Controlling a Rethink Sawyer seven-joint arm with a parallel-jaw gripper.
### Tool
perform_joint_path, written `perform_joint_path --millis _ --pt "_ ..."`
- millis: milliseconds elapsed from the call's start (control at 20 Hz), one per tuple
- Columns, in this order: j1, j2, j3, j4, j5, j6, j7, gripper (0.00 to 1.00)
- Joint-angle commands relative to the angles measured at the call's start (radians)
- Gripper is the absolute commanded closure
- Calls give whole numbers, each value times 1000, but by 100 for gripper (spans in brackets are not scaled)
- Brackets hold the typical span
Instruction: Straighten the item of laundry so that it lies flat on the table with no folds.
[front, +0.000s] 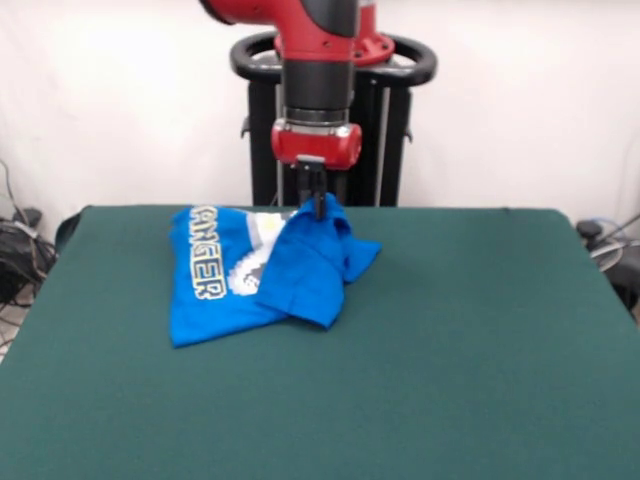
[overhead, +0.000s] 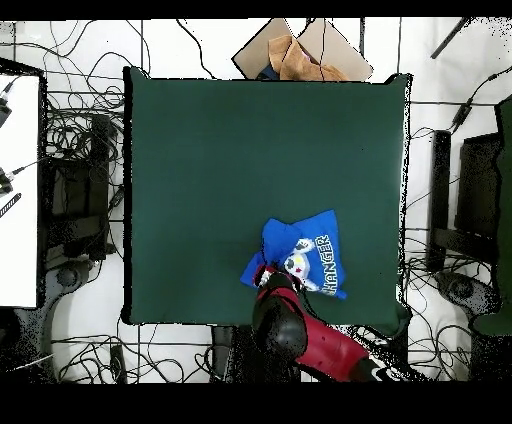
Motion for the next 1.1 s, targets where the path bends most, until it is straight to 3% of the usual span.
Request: perform_joint_path --millis 50,450,700,900,1100 --pt "27 40 133 -54 70 27 310 100" --pt "1 182 111 -141 -14 -56 248 100" --pt "5 149 130 -149 14 11 232 100" --pt "89 100 18 -145 78 43 190 100" --pt "206 33 -122 -174 155 168 109 100"
